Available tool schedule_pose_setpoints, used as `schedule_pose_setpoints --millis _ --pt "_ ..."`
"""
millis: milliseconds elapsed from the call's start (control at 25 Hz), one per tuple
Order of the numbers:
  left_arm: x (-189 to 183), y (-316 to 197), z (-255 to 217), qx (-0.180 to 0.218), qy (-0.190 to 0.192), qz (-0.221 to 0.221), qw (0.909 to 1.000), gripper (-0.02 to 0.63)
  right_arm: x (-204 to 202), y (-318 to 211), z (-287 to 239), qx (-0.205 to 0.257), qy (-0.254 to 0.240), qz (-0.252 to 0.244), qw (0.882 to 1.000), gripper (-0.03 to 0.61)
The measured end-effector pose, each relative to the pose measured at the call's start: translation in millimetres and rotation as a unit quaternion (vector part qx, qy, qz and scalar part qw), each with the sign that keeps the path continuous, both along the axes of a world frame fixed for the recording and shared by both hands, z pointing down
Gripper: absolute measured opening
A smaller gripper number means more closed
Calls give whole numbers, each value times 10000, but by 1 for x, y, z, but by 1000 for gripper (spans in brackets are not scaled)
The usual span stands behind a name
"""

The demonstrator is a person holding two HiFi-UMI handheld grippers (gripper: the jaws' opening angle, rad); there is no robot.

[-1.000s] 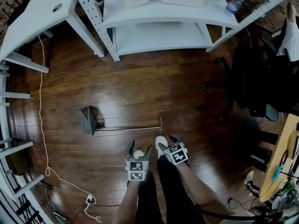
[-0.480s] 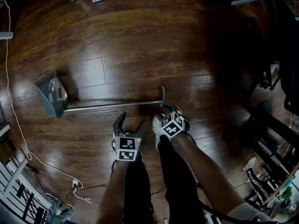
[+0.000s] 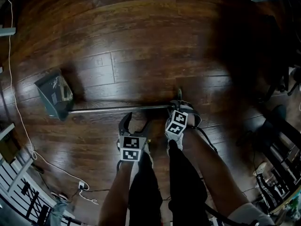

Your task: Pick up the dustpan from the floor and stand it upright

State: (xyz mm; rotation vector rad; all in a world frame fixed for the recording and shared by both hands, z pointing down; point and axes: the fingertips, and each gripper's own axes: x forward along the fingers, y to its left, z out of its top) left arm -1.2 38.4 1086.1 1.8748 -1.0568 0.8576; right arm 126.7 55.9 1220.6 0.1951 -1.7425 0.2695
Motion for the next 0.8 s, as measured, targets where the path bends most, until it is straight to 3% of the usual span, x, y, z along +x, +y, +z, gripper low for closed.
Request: schedule_pose_setpoints --millis 240,360,480,640,800 --pt "-10 -9 -82 -200 78 -440 9988 374 32 5 -114 -159 483 -603 9969 86" --pt "3 -41 -151 4 467 -837 9954 374 52 -19 -193 -88 755 -844 9935 86" --pt "14 -39 -244 124 696 -836 9940 374 64 -4 -290 -294 1118 -1050 9877 83" --pt "8 -33 -361 364 845 -844 9922 373 65 12 -400 -645 1641 -932 9799 80" --pt "-28 -32 -439 718 798 -1086 9883 371 36 10 -470 -837 1925 -664 9755 77"
